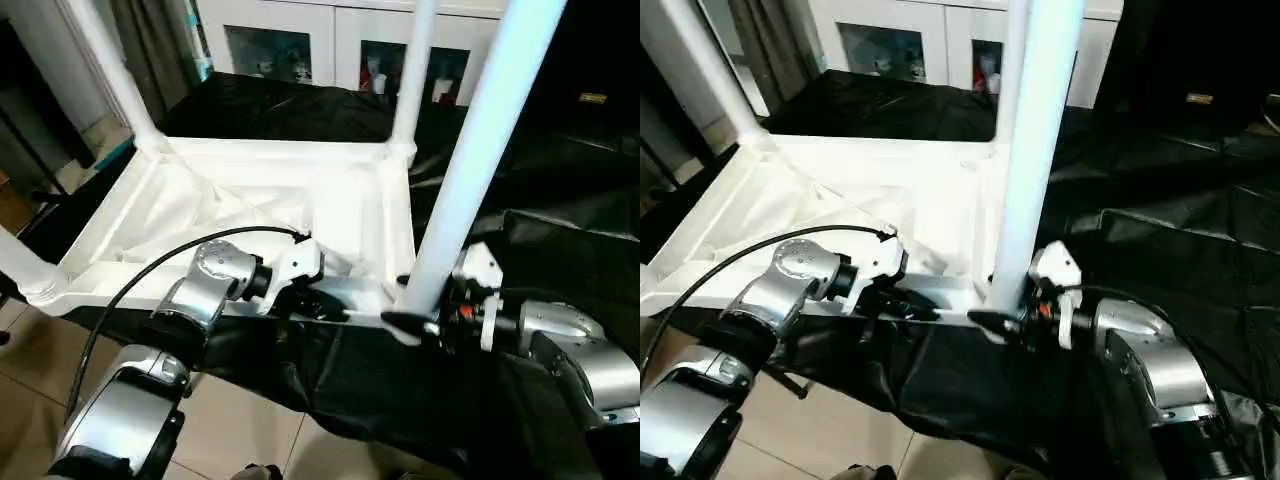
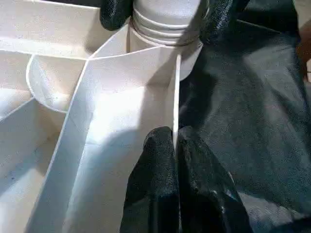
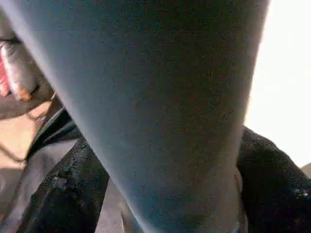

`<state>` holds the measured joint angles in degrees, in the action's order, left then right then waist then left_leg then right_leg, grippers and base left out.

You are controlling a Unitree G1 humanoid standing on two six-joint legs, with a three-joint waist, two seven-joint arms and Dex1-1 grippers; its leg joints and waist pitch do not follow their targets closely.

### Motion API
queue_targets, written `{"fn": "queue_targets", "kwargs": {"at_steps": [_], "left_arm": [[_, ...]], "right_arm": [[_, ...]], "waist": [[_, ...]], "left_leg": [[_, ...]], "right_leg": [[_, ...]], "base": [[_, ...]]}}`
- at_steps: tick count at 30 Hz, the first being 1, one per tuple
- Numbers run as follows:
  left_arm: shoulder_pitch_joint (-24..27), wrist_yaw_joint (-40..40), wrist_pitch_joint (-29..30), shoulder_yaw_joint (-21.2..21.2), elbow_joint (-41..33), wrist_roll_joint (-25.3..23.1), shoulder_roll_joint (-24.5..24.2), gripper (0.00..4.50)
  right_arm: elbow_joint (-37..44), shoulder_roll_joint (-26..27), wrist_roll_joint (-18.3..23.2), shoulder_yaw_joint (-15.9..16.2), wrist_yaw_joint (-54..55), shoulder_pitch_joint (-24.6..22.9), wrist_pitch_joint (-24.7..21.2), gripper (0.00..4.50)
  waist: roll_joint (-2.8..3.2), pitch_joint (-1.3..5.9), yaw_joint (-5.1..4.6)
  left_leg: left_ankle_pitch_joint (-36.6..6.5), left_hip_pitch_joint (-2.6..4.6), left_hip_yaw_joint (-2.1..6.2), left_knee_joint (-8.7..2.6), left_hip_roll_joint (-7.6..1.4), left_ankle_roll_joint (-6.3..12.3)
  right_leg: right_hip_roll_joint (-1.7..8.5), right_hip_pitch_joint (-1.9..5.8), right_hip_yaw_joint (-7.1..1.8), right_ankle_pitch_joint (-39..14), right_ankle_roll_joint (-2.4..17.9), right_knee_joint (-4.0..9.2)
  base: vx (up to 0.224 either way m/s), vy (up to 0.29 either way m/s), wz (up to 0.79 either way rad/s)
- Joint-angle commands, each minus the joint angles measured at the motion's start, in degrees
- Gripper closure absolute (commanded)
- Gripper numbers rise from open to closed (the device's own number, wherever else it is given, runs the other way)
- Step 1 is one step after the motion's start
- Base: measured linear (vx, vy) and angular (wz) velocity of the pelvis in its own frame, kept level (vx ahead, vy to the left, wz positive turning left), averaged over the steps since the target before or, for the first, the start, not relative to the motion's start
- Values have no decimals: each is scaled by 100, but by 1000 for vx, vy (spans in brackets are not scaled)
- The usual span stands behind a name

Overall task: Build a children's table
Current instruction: Rotate leg to tighten

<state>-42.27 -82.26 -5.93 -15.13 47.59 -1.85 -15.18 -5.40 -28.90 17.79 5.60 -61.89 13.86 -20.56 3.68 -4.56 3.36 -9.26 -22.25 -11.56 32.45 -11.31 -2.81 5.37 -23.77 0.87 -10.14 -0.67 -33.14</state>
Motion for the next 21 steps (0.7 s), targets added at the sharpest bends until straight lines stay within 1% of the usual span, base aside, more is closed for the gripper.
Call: {"fn": "queue_targets", "kwargs": {"at_steps": [1,3,6,7,8,11,12,13,14,16,17,18,19,20,21], "left_arm": [[63,-196,-11,-51,-99,169,16,450],[83,-206,16,-44,-148,179,-2,450],[117,-201,49,-43,-206,204,-4,450],[128,-169,58,-29,-219,207,11,450],[133,-136,63,-15,-220,208,28,450],[124,43,51,27,-180,186,93,450],[90,387,40,93,-81,140,212,450],[53,709,39,130,10,75,309,450],[44,776,42,136,30,61,329,450],[-45,1417,77,206,214,-43,542,450],[-103,1753,115,250,316,-73,680,450],[-136,1950,147,280,368,-85,767,450],[-194,2260,190,308,457,-111,923,450],[-256,2565,227,321,547,-146,1087,450],[-298,2801,252,323,610,-174,1222,450]], "right_arm": [[54,-41,44,97,-96,-11,-67,122],[63,-29,73,110,-110,-7,-94,125],[96,4,106,138,-121,-36,-126,164],[113,13,108,151,-114,-53,-133,164],[123,27,105,158,-94,-68,-142,173],[117,84,56,161,33,-109,-138,178],[42,238,-61,116,363,-151,-109,178],[-42,387,-171,76,676,-175,-53,179],[-64,421,-192,68,743,-177,-40,180],[-281,751,-364,-15,1370,-170,31,180],[-405,959,-449,-59,1753,-136,27,180],[-482,1088,-493,-84,1994,-110,15,180],[-570,1336,-532,-121,2364,-67,1,181],[-691,1602,-570,-181,2786,1,-42,181],[-819,1810,-624,-216,3126,82,-45,181]], "waist": [[-132,395,2],[-134,401,5],[-139,417,7],[-162,423,5],[-162,423,6],[-162,422,5],[-193,421,6],[-189,404,0],[-186,399,-9],[-211,363,-54],[-195,360,-60],[-206,353,-82],[-182,353,-84],[-194,333,-126],[-168,334,-150]], "left_leg": [[-1105,119,24,-308,-155,564],[-1070,115,28,-306,-152,554],[-921,105,26,-286,-144,612],[-861,97,25,-275,-140,643],[-839,97,22,-272,-136,661],[-807,94,18,-264,-134,698],[-826,92,19,-263,-129,690],[-880,93,15,-271,-132,661],[-945,95,20,-280,-129,624],[-1258,121,29,-317,-115,420],[-1340,139,36,-327,-114,354],[-1505,157,45,-348,-104,251],[-1551,163,60,-362,-108,217],[-1663,155,58,-378,-103,171],[-1769,166,73,-386,-87,115]], "right_leg": [[183,295,-74,-725,1614,303],[186,301,-73,-713,1604,298],[178,308,-70,-465,1630,268],[179,317,-70,-395,1633,254],[180,316,-71,-381,1633,258],[176,310,-69,-382,1626,260],[177,311,-69,-489,1593,262],[173,274,-68,-640,1552,283],[175,275,-67,-760,1525,297],[182,248,-75,-1424,1359,377],[185,236,-75,-1594,1317,394],[182,229,-78,-1900,1218,427],[190,233,-80,-1971,1188,432],[179,210,-85,-2092,1122,462],[180,195,-80,-2285,1042,478]], "base": [[0,0,0],[0,0,0],[0,0,0],[0,0,0],[0,0,0],[0,0,0],[0,0,0],[0,0,0],[0,0,0],[0,0,0],[0,0,0],[0,0,0],[0,0,0],[0,0,0],[0,0,0]]}}
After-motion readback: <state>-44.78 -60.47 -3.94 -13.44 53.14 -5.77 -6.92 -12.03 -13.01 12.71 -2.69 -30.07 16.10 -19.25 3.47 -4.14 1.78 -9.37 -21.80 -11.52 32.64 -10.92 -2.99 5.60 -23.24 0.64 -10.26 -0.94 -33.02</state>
